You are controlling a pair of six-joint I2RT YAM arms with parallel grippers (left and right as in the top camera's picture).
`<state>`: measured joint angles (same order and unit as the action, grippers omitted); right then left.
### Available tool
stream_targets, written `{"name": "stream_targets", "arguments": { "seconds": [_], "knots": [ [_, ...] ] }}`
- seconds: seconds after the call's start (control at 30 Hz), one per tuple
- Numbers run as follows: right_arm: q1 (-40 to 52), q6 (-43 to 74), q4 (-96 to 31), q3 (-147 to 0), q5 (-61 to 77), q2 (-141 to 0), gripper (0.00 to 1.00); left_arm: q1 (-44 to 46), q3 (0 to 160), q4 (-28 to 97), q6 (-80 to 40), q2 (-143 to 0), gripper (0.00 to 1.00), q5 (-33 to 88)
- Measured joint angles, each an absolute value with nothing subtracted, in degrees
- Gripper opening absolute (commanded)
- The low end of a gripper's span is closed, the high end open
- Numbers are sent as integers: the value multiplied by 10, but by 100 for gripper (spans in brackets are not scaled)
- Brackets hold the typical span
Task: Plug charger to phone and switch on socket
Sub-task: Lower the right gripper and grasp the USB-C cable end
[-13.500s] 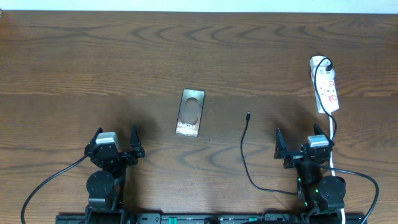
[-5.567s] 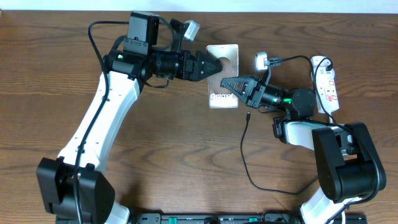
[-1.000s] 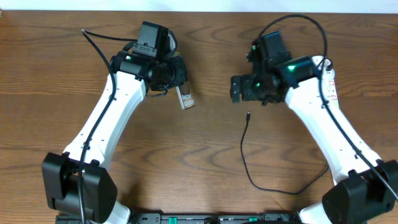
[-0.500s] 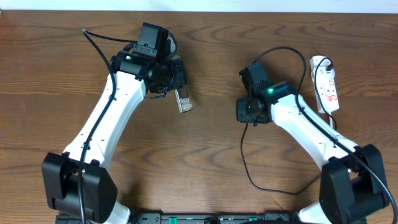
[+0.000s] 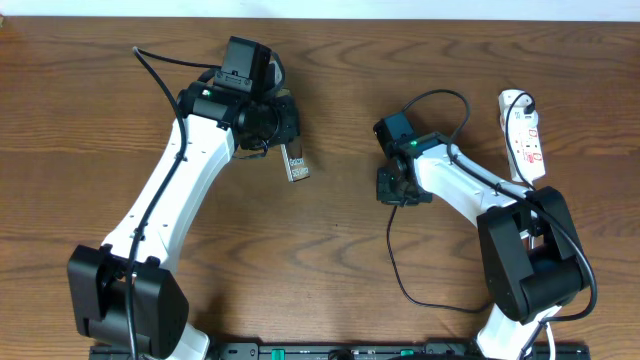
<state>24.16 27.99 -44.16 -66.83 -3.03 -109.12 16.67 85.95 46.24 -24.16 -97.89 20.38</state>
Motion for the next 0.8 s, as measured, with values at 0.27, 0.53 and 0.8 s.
{"name": "stream_targets", "arguments": {
  "seconds": [0.27, 0.53, 0.8],
  "knots": [
    [193, 182, -515, -669, -28, -1093, 23, 167, 860, 463, -242, -979, 8, 204],
    [152, 176, -503, -669, -15, -1093, 34, 167, 860, 463, -242, -979, 8, 204],
    [151, 226, -486, -669, -8, -1093, 19, 167, 860, 463, -242, -979, 8, 204]
  ]
}}
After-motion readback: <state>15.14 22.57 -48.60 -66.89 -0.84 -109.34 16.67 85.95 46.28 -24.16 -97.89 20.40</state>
